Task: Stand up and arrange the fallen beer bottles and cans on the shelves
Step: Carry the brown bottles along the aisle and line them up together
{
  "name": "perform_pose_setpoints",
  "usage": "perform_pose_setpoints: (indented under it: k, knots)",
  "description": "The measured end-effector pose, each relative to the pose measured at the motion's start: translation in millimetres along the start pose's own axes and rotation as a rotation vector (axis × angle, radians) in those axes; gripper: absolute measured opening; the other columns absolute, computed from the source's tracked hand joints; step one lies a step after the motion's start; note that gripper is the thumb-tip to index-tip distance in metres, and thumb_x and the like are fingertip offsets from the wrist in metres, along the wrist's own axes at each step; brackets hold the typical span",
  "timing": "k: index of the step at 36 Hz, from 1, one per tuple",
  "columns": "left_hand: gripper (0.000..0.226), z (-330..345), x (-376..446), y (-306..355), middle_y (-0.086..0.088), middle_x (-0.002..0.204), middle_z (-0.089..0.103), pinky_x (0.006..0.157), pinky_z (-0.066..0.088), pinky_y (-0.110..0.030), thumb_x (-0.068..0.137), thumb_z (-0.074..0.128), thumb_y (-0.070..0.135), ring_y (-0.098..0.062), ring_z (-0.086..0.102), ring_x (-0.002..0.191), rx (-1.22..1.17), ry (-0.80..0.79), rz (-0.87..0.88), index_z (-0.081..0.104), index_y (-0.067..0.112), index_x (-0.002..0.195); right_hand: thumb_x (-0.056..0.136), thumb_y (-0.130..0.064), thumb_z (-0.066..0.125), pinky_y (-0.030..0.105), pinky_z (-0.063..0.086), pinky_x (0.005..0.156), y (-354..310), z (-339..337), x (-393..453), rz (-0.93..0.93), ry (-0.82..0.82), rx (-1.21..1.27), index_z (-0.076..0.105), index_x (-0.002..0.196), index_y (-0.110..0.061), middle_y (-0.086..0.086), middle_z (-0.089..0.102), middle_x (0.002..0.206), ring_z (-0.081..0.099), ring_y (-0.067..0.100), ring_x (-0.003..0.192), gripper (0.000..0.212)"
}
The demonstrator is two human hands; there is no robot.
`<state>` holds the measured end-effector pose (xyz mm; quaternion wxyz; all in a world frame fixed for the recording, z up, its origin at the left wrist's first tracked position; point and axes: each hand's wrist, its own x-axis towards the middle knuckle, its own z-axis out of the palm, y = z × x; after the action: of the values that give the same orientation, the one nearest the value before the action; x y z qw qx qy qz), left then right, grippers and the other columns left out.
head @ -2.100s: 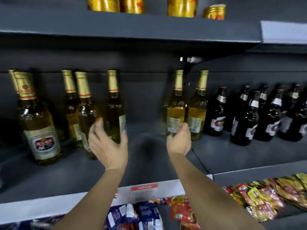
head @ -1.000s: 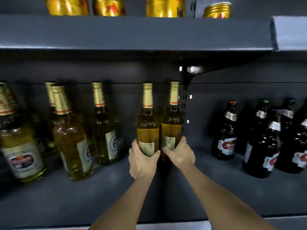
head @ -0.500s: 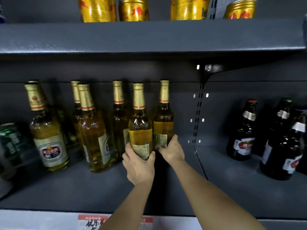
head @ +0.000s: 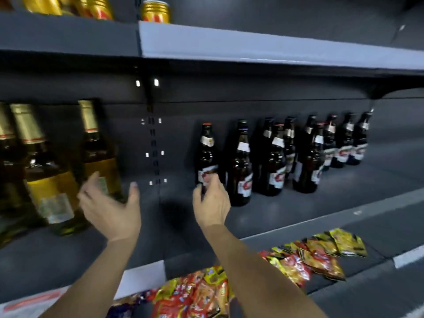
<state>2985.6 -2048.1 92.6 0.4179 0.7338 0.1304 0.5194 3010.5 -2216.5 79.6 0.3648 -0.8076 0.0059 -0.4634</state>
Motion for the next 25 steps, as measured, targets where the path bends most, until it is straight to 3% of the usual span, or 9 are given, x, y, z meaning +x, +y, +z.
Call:
perform_pose_setpoints:
  k: [3,7,12,16,18,22,25]
  knots:
    - [0.061,33.4,-44.2,31.2,-0.025,0.119,0.051,0.096,0.039,-0.047,0.078,0.078,0.013,-0.041,0.047,0.112,-0.11,-0.178,-0.019,0.047,-0.002,0.128,0.084,-0.021,0.057,0.032,0.04,0.059,40.4,-36.8,14.8,0.025,0.018,-0.041,0.056,0.09,-0.014,0.006,0.063,0.076,0.061,0.031,0.076,0.01]
    - [0.061,69.0,-98.3,67.0,-0.013,0.123,0.049,0.088,0.036,-0.027,0.079,0.078,0.014,-0.025,0.051,0.109,-0.205,-0.454,-0.12,0.047,0.005,0.131,0.092,-0.023,0.053,0.035,0.042,0.068,103.9,-76.0,35.8,0.194,-0.026,-0.114,0.054,0.1,-0.016,0.005,0.065,0.092,0.061,0.03,0.089,0.011]
    - [0.076,108.6,-129.5,86.0,-0.004,0.134,0.046,0.095,0.042,-0.032,0.077,0.081,0.024,-0.022,0.049,0.121,-0.214,-0.653,-0.208,0.039,0.015,0.139,0.092,-0.016,0.053,0.04,0.046,0.076,135.6,-92.8,55.0,0.39,0.018,-0.072,0.051,0.115,-0.012,0.005,0.061,0.107,0.056,0.029,0.104,0.023]
    - [0.096,142.1,-129.3,96.5,-0.001,0.145,0.043,0.107,0.041,-0.042,0.069,0.085,0.036,-0.02,0.043,0.132,-0.235,-0.723,-0.227,0.03,0.021,0.147,0.087,-0.016,0.062,0.046,0.043,0.088,151.3,-88.5,73.0,0.303,-0.031,-0.153,0.046,0.129,-0.008,0.012,0.055,0.121,0.047,0.033,0.114,0.045]
    - [0.104,155.1,-128.9,103.2,0.004,0.149,0.038,0.109,0.037,-0.036,0.066,0.085,0.042,-0.017,0.037,0.137,-0.264,-0.759,-0.245,0.025,0.025,0.149,0.087,-0.021,0.066,0.045,0.038,0.099,159.9,-87.0,79.3,0.313,-0.072,-0.148,0.037,0.142,-0.006,0.013,0.047,0.137,0.04,0.034,0.127,0.065]
    - [0.106,175.8,-132.0,107.0,0.007,0.146,0.04,0.101,0.042,-0.035,0.065,0.086,0.044,-0.017,0.039,0.134,-0.268,-0.742,-0.282,0.021,0.032,0.148,0.086,-0.028,0.07,0.046,0.031,0.111,173.3,-79.7,84.5,0.402,-0.166,-0.068,0.014,0.153,-0.012,0.01,0.026,0.156,0.023,0.03,0.143,0.09]
    - [0.103,181.7,-134.7,105.9,0.008,0.141,0.046,0.091,0.045,-0.032,0.065,0.086,0.041,-0.016,0.046,0.128,-0.244,-0.713,-0.303,0.022,0.032,0.146,0.087,-0.029,0.069,0.045,0.029,0.112,176.7,-73.0,88.1,0.461,-0.249,-0.034,0.003,0.155,-0.017,0.006,0.017,0.161,0.019,0.027,0.146,0.096]
